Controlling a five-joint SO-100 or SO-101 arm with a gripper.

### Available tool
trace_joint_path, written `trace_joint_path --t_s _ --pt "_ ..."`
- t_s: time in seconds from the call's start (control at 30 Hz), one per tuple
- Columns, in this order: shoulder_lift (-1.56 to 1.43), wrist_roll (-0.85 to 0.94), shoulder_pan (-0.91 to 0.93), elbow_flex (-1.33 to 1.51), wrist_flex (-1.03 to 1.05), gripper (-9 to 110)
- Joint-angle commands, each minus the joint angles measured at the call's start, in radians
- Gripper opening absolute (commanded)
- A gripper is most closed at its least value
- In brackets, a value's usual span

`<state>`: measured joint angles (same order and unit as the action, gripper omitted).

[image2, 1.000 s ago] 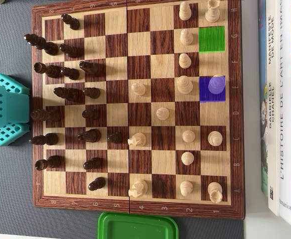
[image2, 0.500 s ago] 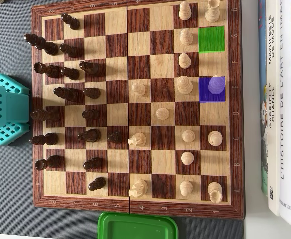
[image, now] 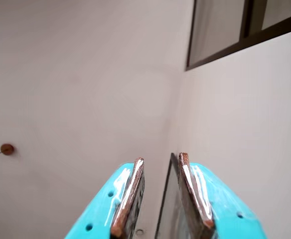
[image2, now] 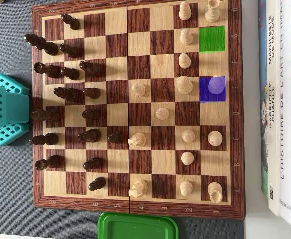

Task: Play chess

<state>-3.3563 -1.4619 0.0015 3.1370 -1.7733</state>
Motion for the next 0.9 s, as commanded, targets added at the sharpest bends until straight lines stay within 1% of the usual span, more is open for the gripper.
trace_joint_path --t_s 0.0,0.3,0.87 --pt "0.011 0.008 0.025 -0.044 0.103 11" --pt "0.011 0.008 0.049 -0.206 0.499 11" --pt "0.011 0.006 0.037 -0.414 1.405 11"
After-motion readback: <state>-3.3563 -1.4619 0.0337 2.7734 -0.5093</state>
